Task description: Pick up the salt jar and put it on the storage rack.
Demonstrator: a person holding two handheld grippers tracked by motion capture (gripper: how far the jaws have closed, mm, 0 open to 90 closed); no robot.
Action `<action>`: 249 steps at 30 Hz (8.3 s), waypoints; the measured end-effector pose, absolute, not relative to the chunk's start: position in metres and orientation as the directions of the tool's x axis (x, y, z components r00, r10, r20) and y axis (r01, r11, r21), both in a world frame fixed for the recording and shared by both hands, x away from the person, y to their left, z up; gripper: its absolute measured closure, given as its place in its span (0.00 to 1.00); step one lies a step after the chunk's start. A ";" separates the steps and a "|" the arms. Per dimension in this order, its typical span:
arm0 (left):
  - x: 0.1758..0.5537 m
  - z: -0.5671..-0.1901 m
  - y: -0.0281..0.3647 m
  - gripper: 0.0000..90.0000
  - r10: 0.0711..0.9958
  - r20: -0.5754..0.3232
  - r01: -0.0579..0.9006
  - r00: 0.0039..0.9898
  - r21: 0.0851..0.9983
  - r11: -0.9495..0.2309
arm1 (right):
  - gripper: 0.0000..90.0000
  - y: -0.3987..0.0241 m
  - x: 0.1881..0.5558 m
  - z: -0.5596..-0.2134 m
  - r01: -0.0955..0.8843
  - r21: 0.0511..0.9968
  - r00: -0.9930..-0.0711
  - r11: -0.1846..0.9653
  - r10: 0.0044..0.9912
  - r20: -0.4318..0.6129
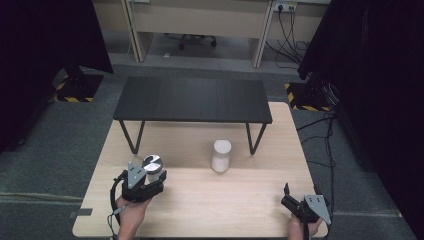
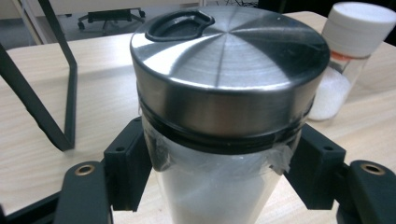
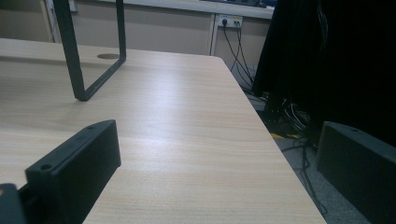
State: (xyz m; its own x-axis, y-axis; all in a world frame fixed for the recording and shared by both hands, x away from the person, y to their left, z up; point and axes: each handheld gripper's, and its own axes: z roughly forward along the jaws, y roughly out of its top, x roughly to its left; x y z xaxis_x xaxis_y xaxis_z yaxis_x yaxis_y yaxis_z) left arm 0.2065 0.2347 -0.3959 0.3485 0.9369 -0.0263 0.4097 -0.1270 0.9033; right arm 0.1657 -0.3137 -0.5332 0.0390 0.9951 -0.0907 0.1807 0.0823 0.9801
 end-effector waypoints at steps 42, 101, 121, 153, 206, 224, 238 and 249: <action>0.233 -0.318 0.231 0.35 0.971 -0.006 0.333 0.239 0.940 -0.076 | 0.00 -0.314 0.165 -0.533 0.179 0.980 0.035 0.084 0.995 -0.092; 0.311 -0.271 0.226 0.35 0.981 0.037 0.260 0.190 0.962 -0.087 | 0.00 -0.311 0.166 -0.533 0.183 0.980 0.057 0.082 0.994 -0.094; 0.347 -0.276 0.229 0.35 0.980 0.043 0.249 0.193 0.964 -0.091 | 0.00 -0.310 0.167 -0.532 0.195 0.977 0.061 0.083 0.993 -0.096; 0.378 -0.290 0.221 0.35 0.981 0.051 0.249 0.187 0.964 -0.097 | 0.00 -0.310 0.167 -0.533 0.183 0.979 0.063 0.087 0.993 -0.100; 0.321 -0.305 0.256 0.00 0.971 -0.021 0.245 0.239 0.969 -0.039 | 0.00 -0.313 0.164 -0.535 0.169 0.982 0.046 0.079 0.995 -0.088; 0.288 -0.326 0.247 0.00 0.969 0.010 0.261 0.247 0.962 -0.077 | 0.00 -0.316 0.163 -0.536 0.161 0.984 0.033 0.071 0.996 -0.077; 0.261 -0.346 0.256 0.00 0.974 0.018 0.284 0.226 0.955 -0.084 | 0.00 -0.318 0.163 -0.537 0.155 0.985 0.025 0.074 0.997 -0.079; 0.246 -0.380 0.280 0.00 0.984 0.005 0.335 0.178 0.940 -0.066 | 0.00 -0.316 0.164 -0.534 0.172 0.981 0.020 0.087 0.996 -0.092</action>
